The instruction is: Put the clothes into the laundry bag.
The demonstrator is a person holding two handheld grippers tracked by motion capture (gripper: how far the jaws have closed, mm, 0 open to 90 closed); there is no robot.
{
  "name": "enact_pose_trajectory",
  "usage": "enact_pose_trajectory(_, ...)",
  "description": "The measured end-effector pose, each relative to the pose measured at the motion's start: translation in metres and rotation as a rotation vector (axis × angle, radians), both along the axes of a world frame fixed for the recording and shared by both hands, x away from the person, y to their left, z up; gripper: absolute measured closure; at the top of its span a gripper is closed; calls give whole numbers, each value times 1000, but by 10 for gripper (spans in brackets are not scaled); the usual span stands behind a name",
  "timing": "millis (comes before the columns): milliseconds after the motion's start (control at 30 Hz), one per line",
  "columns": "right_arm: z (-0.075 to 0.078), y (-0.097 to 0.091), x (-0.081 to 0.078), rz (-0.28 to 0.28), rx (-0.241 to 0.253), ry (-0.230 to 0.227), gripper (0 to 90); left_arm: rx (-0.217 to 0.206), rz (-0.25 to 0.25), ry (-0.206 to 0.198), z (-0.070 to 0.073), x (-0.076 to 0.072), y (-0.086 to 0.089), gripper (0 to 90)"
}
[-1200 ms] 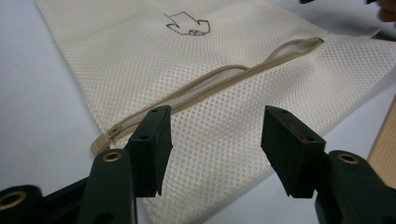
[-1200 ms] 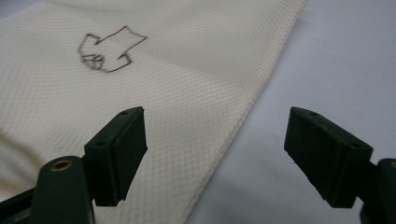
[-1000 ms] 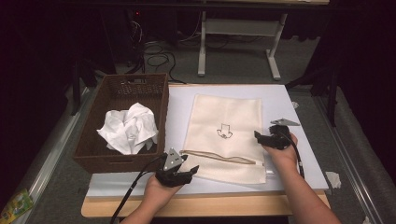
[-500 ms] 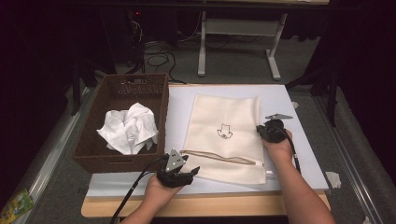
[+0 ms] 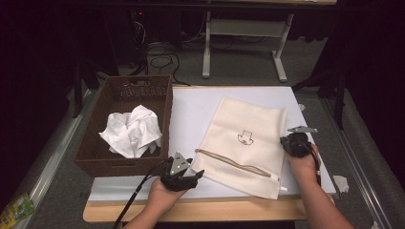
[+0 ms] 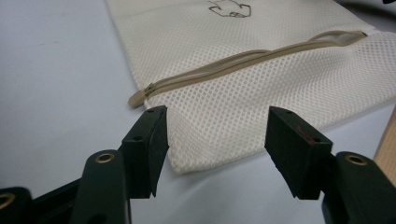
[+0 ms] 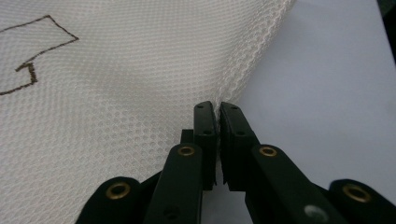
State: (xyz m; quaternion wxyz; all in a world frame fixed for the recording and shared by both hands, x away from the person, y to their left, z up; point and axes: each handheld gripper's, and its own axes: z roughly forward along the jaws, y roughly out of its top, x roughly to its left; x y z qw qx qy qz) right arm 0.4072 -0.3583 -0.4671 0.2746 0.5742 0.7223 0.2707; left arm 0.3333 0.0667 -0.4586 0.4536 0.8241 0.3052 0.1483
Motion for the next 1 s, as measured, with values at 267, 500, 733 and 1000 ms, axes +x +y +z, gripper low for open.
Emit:
enact_pose_trajectory(267, 3, -32, -56, -13, 24, -45, 800, 20, 10, 19, -9, 5, -4, 387)
enact_pose_trajectory(500, 12, -40, -82, -28, 72, -150, 580, 37, 29, 65, -16, 11, -10, 381)
enact_pose_trajectory(733, 15, -40, -98, 18, 114, -188, 570, 24, 14, 118, -18, 25, -27, 372)
enact_pose_trajectory(1000, 16, -38, -107, 46, 114, -196, 568, 82, 36, 140, -24, 31, -39, 384)
